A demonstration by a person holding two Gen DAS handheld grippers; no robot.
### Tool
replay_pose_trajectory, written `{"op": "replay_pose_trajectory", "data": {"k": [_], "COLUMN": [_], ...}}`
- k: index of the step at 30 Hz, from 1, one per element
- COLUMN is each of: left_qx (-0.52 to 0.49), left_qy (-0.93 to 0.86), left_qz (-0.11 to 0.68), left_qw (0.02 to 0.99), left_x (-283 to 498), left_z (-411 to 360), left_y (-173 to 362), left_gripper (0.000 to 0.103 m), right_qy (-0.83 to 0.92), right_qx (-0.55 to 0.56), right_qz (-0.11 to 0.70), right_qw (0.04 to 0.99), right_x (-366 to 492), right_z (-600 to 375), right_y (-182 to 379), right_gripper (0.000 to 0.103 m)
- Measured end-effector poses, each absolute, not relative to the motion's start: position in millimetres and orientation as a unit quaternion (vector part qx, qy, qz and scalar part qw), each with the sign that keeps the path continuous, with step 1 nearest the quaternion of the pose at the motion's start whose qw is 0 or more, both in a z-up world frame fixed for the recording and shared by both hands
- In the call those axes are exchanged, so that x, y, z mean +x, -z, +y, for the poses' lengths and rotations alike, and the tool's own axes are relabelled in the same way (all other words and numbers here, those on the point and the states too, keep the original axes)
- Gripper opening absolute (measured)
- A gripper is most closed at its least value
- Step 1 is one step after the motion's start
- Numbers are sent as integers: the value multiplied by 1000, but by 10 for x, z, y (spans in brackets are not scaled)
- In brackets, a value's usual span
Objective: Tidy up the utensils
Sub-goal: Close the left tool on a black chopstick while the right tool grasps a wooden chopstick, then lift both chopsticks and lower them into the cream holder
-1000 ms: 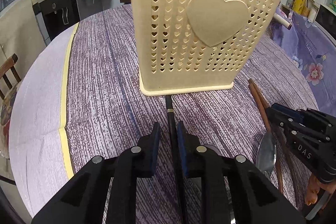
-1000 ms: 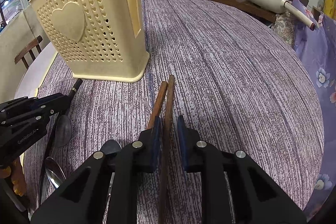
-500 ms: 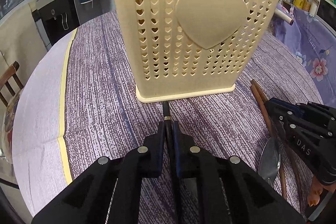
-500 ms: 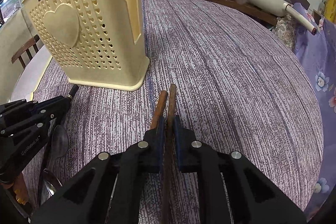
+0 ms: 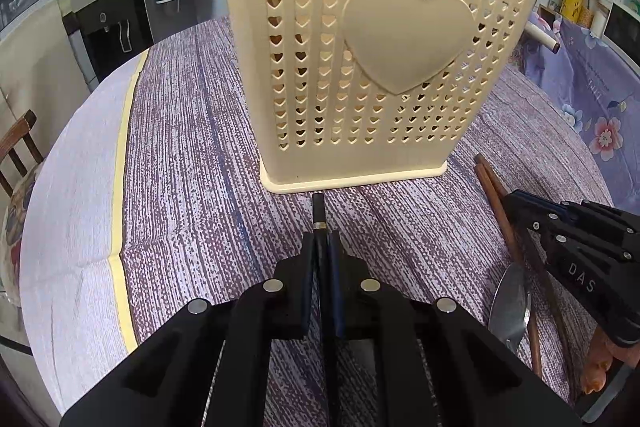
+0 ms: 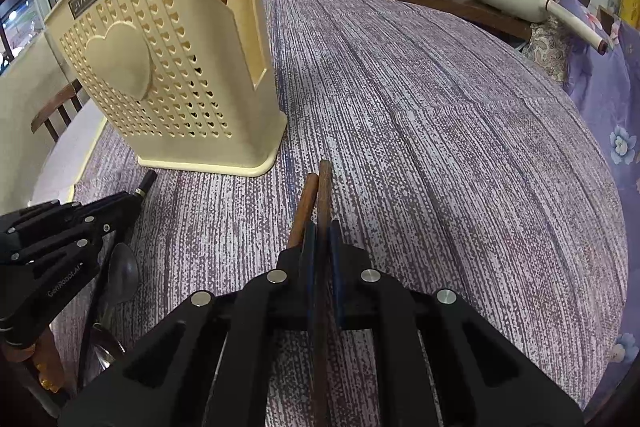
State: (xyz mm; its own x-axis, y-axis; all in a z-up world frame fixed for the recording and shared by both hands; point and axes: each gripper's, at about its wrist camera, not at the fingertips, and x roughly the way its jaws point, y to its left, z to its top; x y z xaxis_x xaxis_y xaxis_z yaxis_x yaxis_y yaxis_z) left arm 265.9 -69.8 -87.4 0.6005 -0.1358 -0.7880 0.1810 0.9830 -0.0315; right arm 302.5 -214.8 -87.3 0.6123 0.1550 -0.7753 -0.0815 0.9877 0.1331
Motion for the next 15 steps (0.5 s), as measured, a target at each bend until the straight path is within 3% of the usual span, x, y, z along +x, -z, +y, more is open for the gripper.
{"op": "replay_pose_trajectory", "data": {"k": [15], "left_qx": [-24], "left_qy": [99], "left_qz": [379], "left_qw": [920], "left_x": [2354], "left_z": [-443], "left_y": [349], "left_gripper": [8], "right_qy": [-92], "right_qx": [98], "right_qz": [349], "right_qw": [928], "right_x": [2670], "right_z": [-2457], "right_y": [330], "right_gripper": [8]}}
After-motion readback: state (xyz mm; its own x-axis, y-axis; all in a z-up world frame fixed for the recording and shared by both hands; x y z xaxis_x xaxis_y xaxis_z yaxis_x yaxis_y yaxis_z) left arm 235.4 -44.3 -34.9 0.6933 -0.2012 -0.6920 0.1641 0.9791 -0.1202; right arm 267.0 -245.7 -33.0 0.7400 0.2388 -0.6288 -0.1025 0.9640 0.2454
